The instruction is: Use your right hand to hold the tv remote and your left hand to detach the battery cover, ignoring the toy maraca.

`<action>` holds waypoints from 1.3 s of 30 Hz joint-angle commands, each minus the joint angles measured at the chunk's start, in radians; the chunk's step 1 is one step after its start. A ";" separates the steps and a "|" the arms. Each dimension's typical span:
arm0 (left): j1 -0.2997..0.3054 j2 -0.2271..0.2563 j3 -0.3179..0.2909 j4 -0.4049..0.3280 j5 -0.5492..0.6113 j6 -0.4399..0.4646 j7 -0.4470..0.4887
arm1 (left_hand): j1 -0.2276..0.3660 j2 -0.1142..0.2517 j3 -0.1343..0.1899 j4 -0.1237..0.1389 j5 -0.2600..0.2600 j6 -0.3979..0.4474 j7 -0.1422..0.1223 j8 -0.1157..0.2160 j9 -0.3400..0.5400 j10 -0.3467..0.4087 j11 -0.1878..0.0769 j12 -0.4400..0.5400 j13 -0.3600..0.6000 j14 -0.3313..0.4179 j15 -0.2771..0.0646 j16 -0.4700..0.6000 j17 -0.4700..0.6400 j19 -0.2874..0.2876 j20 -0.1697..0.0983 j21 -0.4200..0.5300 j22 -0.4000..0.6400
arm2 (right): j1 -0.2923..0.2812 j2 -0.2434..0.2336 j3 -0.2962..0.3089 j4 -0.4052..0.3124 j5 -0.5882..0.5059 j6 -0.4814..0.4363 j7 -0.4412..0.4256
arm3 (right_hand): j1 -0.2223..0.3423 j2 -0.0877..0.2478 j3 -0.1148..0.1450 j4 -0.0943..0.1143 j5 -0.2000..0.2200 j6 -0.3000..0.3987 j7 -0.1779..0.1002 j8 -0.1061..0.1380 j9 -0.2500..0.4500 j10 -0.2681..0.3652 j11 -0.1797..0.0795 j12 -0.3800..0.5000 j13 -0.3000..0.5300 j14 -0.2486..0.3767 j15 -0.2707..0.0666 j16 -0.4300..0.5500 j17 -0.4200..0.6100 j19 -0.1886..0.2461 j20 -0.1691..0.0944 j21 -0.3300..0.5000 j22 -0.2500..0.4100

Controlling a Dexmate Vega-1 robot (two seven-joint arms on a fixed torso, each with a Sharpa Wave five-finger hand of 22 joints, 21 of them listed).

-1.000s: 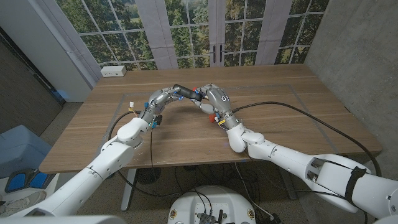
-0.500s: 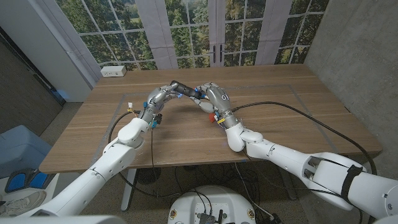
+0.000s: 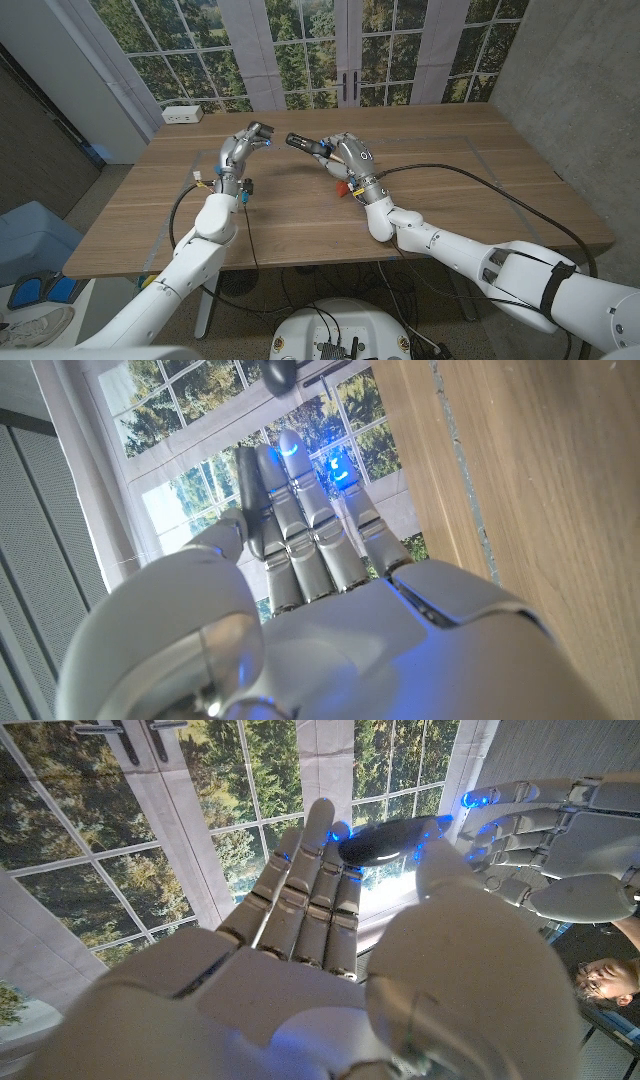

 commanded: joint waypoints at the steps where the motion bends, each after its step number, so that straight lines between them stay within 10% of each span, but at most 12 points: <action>1: 0.007 -0.081 -0.015 0.035 0.139 -0.059 0.153 | -0.017 -0.009 0.140 0.136 0.005 -0.004 0.000 -0.010 -0.009 -0.016 -0.001 -0.009 0.008 -0.005 -0.062 -0.007 0.006 -0.009 -0.003 0.010 0.001 | 0.007 0.031 0.028 0.052 -0.028 0.020 -0.002 | 0.083 0.077 0.011 0.002 0.005 0.159 -0.146 0.005 0.001 0.209 -0.197 0.004 0.001 -0.004 -0.112 -0.010 0.006 -0.005 -0.054 0.008 0.001; 28: 0.029 -0.071 -0.033 -0.020 0.314 0.016 0.260 | -0.057 -0.011 0.164 0.121 0.007 -0.012 -0.007 -0.026 -0.049 -0.049 -0.015 -0.037 0.020 -0.036 -0.065 -0.033 0.020 -0.090 0.001 0.011 -0.006 | 0.003 0.006 0.015 -0.011 0.009 -0.024 0.012 | 0.082 0.078 0.011 0.002 0.008 0.159 -0.147 0.008 -0.004 0.210 -0.198 -0.002 0.006 0.003 -0.112 -0.030 0.025 -0.010 -0.051 0.022 0.000; 39: 0.060 -0.048 -0.038 -0.111 0.414 0.156 0.336 | -0.064 -0.034 0.159 0.050 0.001 0.016 -0.027 -0.035 -0.089 -0.126 -0.024 -0.087 0.013 -0.136 -0.067 -0.067 0.041 -0.164 0.007 0.001 -0.021 | -0.044 -0.052 0.035 -0.152 0.101 -0.088 0.112 | 0.079 0.077 0.011 0.003 0.008 0.158 -0.150 0.009 -0.008 0.211 -0.199 -0.007 0.006 0.001 -0.111 -0.042 0.031 -0.016 -0.046 0.026 -0.001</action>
